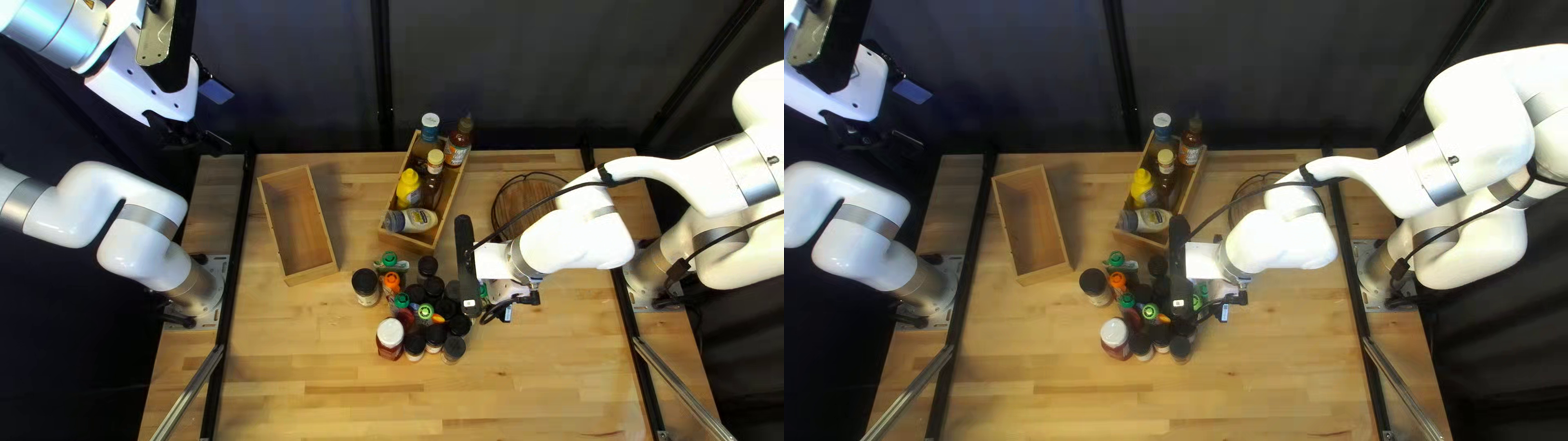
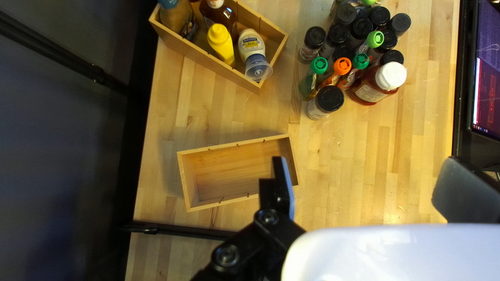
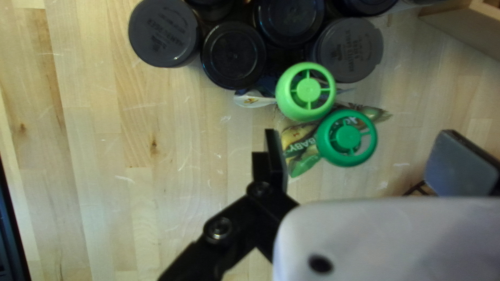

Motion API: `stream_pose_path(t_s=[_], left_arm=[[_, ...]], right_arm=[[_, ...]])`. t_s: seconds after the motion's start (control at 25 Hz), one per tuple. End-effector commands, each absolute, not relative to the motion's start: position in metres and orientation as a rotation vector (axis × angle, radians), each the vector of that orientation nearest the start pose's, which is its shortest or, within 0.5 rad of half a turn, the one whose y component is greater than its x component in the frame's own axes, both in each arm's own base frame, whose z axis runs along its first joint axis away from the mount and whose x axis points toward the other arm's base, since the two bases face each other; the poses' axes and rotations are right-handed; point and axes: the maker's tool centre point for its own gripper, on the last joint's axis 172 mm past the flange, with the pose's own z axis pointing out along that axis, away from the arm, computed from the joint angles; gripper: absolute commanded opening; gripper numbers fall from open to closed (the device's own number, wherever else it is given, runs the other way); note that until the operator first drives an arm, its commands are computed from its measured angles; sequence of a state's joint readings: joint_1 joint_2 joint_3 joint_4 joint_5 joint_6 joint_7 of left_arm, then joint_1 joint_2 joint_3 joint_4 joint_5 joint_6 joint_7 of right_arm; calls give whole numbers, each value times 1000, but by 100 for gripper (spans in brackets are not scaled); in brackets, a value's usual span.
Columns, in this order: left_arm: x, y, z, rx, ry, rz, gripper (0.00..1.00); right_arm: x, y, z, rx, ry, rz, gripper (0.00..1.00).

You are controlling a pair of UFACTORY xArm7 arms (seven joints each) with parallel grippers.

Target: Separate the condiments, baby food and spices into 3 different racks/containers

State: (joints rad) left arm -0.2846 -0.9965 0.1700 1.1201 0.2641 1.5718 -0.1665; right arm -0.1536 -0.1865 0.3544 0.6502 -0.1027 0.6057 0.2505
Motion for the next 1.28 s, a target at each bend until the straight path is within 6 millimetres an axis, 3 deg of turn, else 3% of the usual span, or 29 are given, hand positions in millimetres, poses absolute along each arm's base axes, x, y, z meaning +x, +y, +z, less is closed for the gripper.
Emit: stream_pose_path(t_s=[0.04,0.08,0.24,0.28,0.36,0.6,0.8,1.0,1.28], left_arm=[[252,60,517,-3003,-130,-832,100],[252,60,517,-3003,-130,-832,100],[252,60,517,-3003,-130,-832,100],[252,60,517,-3003,-130,-832,100],[252,60,517,-3003,-130,-832,100],[252,60,517,-3003,-130,-832,100],[252,60,517,-3003,-130,-832,100],[252,60,517,-3003,-130,-832,100],[252,60,517,-3003,-130,-832,100]], right_arm=[[419,63,171,-3177,-48,-413,100],[416,61,179,-3172,-49,-421,100],[405,49,242,-3148,-68,-471,100],[405,48,247,-3146,-71,-477,100],[400,30,288,-3135,-72,-501,100],[385,-19,370,-3096,-26,-577,100],[375,-49,416,-3083,18,-648,100],[346,-73,455,-3080,50,-758,100],[318,-74,485,-3077,60,-890,100]])
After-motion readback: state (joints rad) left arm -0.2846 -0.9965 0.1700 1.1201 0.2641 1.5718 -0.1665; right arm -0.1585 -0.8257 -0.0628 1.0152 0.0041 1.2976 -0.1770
